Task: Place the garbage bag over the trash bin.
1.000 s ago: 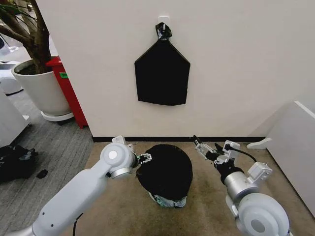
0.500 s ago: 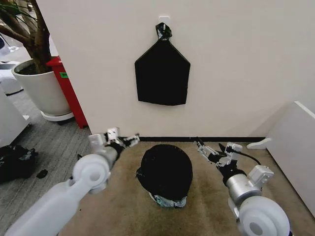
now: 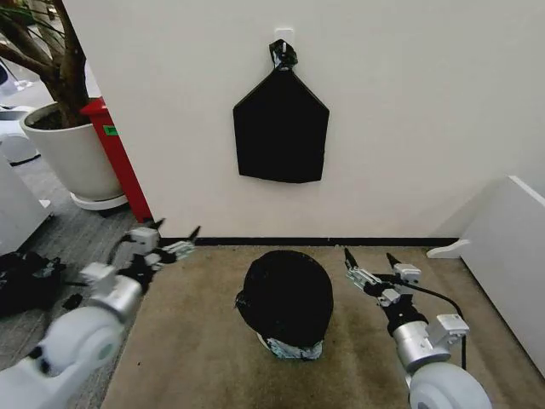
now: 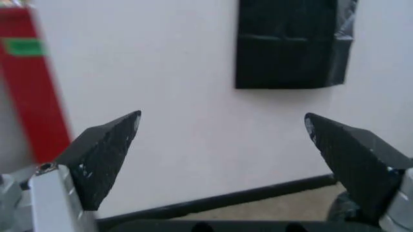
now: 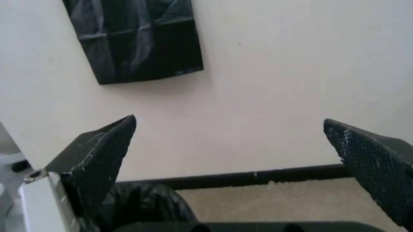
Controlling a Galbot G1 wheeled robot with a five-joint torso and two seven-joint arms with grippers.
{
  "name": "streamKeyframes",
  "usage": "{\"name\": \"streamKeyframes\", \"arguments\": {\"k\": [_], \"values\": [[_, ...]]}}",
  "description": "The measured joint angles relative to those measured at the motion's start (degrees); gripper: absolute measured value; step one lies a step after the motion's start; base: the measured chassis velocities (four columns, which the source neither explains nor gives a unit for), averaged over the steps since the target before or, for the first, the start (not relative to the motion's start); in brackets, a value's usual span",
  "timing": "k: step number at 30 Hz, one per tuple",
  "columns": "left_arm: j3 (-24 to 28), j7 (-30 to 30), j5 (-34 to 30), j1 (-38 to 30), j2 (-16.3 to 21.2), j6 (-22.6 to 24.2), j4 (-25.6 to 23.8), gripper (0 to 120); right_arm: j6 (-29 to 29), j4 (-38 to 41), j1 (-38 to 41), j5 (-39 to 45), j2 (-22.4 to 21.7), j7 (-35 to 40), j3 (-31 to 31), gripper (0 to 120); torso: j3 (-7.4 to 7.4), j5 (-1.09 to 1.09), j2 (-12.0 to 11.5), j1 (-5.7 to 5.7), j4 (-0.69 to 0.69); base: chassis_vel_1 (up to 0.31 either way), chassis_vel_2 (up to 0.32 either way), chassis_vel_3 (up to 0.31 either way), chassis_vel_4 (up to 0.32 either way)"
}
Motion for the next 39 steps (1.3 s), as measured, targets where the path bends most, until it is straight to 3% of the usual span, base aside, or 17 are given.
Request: {"name": "streamKeyframes", "arguments": {"k": [2, 4, 8, 12, 15, 17, 18, 24, 39], "values": [[-4.2, 1.8, 1.0, 4.7, -2.0, -1.5, -1.1, 100, 1.0, -0.2, -1.5, -0.9, 0.5, -0.9, 1.0, 100, 0.0, 0.0, 0.0, 0.0, 0.01, 0.0, 0.0, 0.0, 0.0], [-5.1, 2.2, 1.2, 5.6, -2.4, -1.8, -1.3, 100, 1.3, -0.2, -2.0, -1.2, 0.7, -1.1, 1.3, 100, 0.01, -0.01, 0.0, 0.0, 0.01, 0.0, 0.0, 0.0, 0.0], [-17.1, 6.1, 3.6, 19.5, -12.0, -6.5, -6.2, 100, 3.0, 1.5, -6.9, -2.4, 3.6, -3.5, 4.5, 100, 0.0, 0.01, 0.0, 0.0, 0.0, 0.0, 0.0, 0.0, 0.0], [-18.4, 6.6, 4.4, 22.3, -14.8, -7.6, -7.5, 100, 3.9, 1.9, -8.2, -3.2, 4.7, -4.5, 5.5, 100, 0.0, 0.02, 0.0, 0.0, 0.01, 0.0, 0.0, 0.0, 0.0], [-19.5, 8.1, 8.3, 28.0, -23.6, -9.6, -11.6, 100, 6.9, 2.7, -11.2, -5.7, 7.8, -6.3, 7.4, 100, 0.0, 0.03, 0.0, 0.0, 0.02, 0.0, 0.0, 0.0, 0.0], [-16.8, 8.1, 12.1, 29.7, -29.1, -9.8, -14.9, 100, 8.9, 3.7, -13.3, -7.6, 10.2, -7.0, 8.1, 100, 0.0, 0.04, 0.0, 0.0, 0.0, 0.0, 0.0, 0.0, 0.0], [-15.9, 8.1, 13.0, 29.8, -30.0, -9.8, -15.5, 100, 9.2, 3.9, -13.8, -8.1, 10.7, -7.3, 8.1, 100, 0.0, 0.02, 0.0, 0.0, 0.0, 0.0, 0.0, 0.0, 0.0], [-11.3, 7.2, 16.7, 30.7, -32.3, -8.9, -18.5, 100, 11.7, 4.8, -16.0, -9.2, 12.0, -9.1, 8.4, 100, 0.01, 0.03, 0.0, 0.0, 0.0, 0.0, 0.0, 0.0, 0.0], [-10.7, 6.4, 17.1, 29.9, -31.7, -8.2, -18.7, 100, 12.3, 4.6, -17.0, -9.4, 12.1, -9.4, 8.8, 100, 0.01, 0.02, 0.0, 0.0, 0.0, 0.0, 0.0, 0.0, 0.0]]}}
